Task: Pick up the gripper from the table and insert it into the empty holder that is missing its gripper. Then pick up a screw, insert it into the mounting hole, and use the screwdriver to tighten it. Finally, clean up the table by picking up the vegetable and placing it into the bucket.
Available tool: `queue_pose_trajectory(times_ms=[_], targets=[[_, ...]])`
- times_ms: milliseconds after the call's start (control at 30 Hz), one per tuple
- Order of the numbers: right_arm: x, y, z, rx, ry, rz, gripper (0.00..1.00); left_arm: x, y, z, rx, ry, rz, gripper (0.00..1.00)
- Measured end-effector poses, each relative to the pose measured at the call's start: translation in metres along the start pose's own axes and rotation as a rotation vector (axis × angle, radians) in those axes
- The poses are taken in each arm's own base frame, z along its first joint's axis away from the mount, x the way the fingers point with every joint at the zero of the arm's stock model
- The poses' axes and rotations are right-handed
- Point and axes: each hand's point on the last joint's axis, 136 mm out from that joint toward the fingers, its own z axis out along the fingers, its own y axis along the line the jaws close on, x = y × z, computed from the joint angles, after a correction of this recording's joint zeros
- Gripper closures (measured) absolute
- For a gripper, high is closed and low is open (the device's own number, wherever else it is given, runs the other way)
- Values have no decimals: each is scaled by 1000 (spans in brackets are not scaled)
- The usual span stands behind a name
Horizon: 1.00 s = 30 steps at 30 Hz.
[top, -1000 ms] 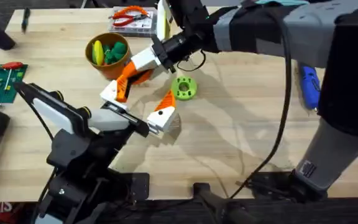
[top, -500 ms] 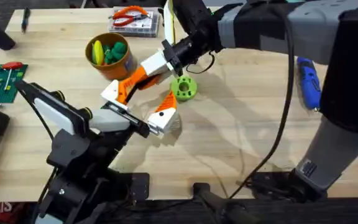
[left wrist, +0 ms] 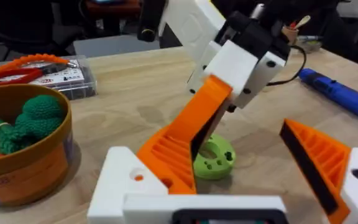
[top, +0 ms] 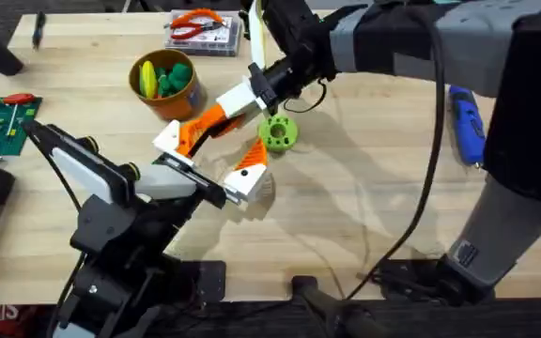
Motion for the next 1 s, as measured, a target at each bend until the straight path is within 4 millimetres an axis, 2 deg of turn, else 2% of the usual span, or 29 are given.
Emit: queue_pose_trajectory(times_ms=[600,700,1000], targets=[[-4,-3,-8,10,-19,-9,994,1,-20,-1,122,7,1,16],[-4,-5,-8,17,-21,-11,931,1,-23,-2,136,8,1,16],[-4,-6,-9,21,-23,-9,879,1,-26,-2,156,9,2,16]])
